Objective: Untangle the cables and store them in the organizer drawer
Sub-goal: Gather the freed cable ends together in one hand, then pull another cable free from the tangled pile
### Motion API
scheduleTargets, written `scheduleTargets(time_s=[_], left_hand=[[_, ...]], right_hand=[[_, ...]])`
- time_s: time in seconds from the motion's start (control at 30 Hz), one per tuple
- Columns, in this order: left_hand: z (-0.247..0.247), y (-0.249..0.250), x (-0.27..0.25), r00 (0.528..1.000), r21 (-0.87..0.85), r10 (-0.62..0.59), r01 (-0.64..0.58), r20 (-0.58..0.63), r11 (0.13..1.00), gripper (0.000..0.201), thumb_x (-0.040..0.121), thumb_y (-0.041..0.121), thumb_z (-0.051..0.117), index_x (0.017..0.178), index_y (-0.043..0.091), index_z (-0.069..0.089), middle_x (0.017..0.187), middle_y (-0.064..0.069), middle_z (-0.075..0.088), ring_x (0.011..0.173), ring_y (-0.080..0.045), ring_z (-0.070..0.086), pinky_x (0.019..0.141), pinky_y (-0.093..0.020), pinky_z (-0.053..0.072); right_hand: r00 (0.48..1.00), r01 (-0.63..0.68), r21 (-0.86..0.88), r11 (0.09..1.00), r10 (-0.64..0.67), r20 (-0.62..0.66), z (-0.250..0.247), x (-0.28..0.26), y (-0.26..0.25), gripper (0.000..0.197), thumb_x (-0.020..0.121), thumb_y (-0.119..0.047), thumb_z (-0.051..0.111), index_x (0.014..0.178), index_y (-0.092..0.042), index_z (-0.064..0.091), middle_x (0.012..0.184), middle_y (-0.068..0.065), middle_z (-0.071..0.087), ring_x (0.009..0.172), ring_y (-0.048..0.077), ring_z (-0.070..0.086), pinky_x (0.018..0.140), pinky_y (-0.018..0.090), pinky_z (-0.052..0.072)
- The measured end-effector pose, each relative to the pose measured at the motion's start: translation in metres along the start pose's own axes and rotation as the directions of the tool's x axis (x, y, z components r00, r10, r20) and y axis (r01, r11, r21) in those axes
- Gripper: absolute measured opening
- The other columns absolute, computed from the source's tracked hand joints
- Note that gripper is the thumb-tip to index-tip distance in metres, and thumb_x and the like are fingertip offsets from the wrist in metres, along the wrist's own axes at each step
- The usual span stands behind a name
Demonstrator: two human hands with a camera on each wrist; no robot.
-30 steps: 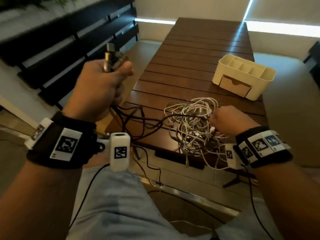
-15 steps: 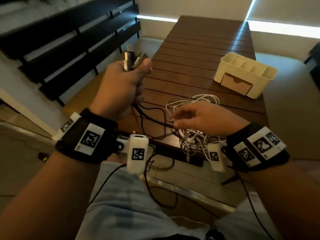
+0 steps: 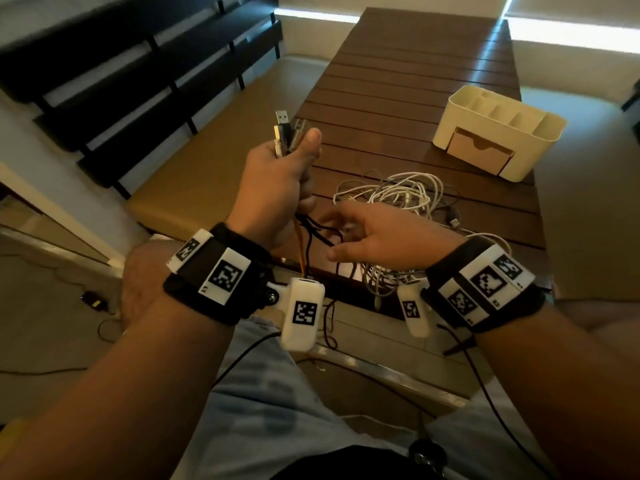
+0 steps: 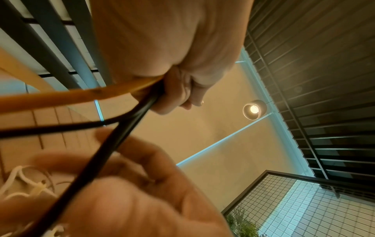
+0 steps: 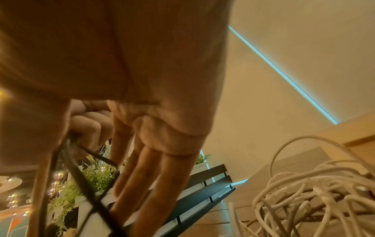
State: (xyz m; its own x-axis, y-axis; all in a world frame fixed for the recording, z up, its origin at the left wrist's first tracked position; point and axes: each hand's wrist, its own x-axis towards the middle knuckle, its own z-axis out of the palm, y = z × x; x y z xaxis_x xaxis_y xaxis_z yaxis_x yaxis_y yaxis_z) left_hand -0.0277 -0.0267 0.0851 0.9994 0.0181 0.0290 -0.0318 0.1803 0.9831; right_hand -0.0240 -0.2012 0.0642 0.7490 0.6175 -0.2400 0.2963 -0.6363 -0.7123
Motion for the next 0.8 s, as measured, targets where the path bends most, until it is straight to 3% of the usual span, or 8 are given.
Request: scheduleTargets(time_s=[0.07,0.23,0.33,0.47,0.53,0.6,0.7,0.8], left_hand=[[0.0,-0.004,-0.001,1.0,-0.024,-0.002,0.001,-0.017,1.0,0.023,0.103,0.029,0.053,0.086,0.013,0.052,0.057,0.004,0.032,0.044,-0.009,0.028,0.04,-0.022,0.028],[0.007,-0.007,-0.002,0.998,-0.098,-0.009,0.003,-0.065,0.995,0.026,0.103,0.03,0.052,0.082,0.016,0.05,0.058,0.004,0.031,0.046,-0.009,0.026,0.04,-0.022,0.025],[0.014,-0.014,-0.003,0.998,-0.129,-0.04,0.032,-0.058,0.991,0.032,0.105,0.032,0.049,0.076,0.018,0.043,0.057,0.005,0.029,0.045,-0.008,0.024,0.04,-0.021,0.023],[0.03,-0.026,-0.003,0.996,-0.17,-0.09,0.084,-0.029,0.982,0.039,0.106,0.035,0.045,0.071,0.018,0.04,0.056,0.003,0.026,0.045,-0.009,0.02,0.04,-0.022,0.019],[0.041,-0.029,0.0,0.995,-0.24,-0.095,0.092,-0.002,0.966,0.038,0.106,0.036,0.044,0.072,0.018,0.041,0.056,0.004,0.026,0.045,-0.009,0.019,0.039,-0.021,0.02],[0.051,-0.029,0.005,0.995,-0.3,-0.099,0.104,0.031,0.948,0.038,0.106,0.038,0.043,0.073,0.018,0.043,0.057,0.005,0.027,0.046,-0.008,0.02,0.039,-0.021,0.022],[0.061,-0.03,0.017,0.992,-0.325,-0.094,0.116,0.082,0.938,0.039,0.106,0.039,0.041,0.073,0.018,0.043,0.057,0.005,0.028,0.045,-0.007,0.022,0.039,-0.021,0.024],[0.064,-0.032,0.036,0.991,-0.34,-0.071,0.107,0.115,0.934,0.037,0.107,0.037,0.039,0.075,0.018,0.042,0.057,0.005,0.026,0.044,-0.006,0.022,0.039,-0.019,0.026]], right_hand=[[0.998,0.034,0.036,0.999,-0.032,-0.052,-0.001,-0.002,-0.003,0.06,0.089,-0.041,0.069,0.142,-0.036,0.042,0.126,-0.02,0.055,0.108,-0.004,0.057,0.085,0.013,0.045],[0.999,-0.019,0.025,1.0,0.018,0.036,0.019,0.001,-0.012,0.025,0.098,-0.037,0.057,0.118,-0.022,0.061,0.104,-0.004,0.072,0.088,0.012,0.072,0.084,0.04,0.06],[0.974,-0.119,0.066,0.991,0.104,0.202,0.018,0.001,-0.014,0.028,0.1,-0.037,0.052,0.109,-0.014,0.065,0.097,0.0,0.075,0.078,0.015,0.074,0.079,0.04,0.061],[0.978,-0.103,-0.23,0.968,0.141,0.153,-0.001,-0.005,0.001,0.034,0.095,-0.052,0.056,0.116,-0.026,0.063,0.11,-0.003,0.069,0.1,0.015,0.065,0.089,0.036,0.053],[0.991,-0.093,-0.033,0.995,0.096,0.098,-0.003,-0.007,0.01,0.044,0.09,-0.048,0.066,0.13,-0.039,0.05,0.134,-0.008,0.059,0.122,0.01,0.055,0.103,0.033,0.044],[0.997,-0.074,0.265,0.961,0.07,0.024,0.004,-0.006,0.018,0.036,0.089,-0.032,0.071,0.118,-0.042,0.052,0.126,-0.01,0.064,0.118,0.007,0.058,0.106,0.035,0.044],[0.99,-0.044,0.441,0.896,0.098,-0.1,0.02,-0.003,0.029,0.008,0.093,-0.012,0.064,0.089,-0.02,0.062,0.076,-0.003,0.07,0.074,0.016,0.067,0.08,0.038,0.055],[0.979,-0.034,0.63,0.776,0.151,-0.133,0.03,-0.001,0.035,0.019,0.098,-0.01,0.058,0.081,-0.014,0.052,0.053,-0.002,0.043,0.043,0.013,0.04,0.045,0.028,0.034]])
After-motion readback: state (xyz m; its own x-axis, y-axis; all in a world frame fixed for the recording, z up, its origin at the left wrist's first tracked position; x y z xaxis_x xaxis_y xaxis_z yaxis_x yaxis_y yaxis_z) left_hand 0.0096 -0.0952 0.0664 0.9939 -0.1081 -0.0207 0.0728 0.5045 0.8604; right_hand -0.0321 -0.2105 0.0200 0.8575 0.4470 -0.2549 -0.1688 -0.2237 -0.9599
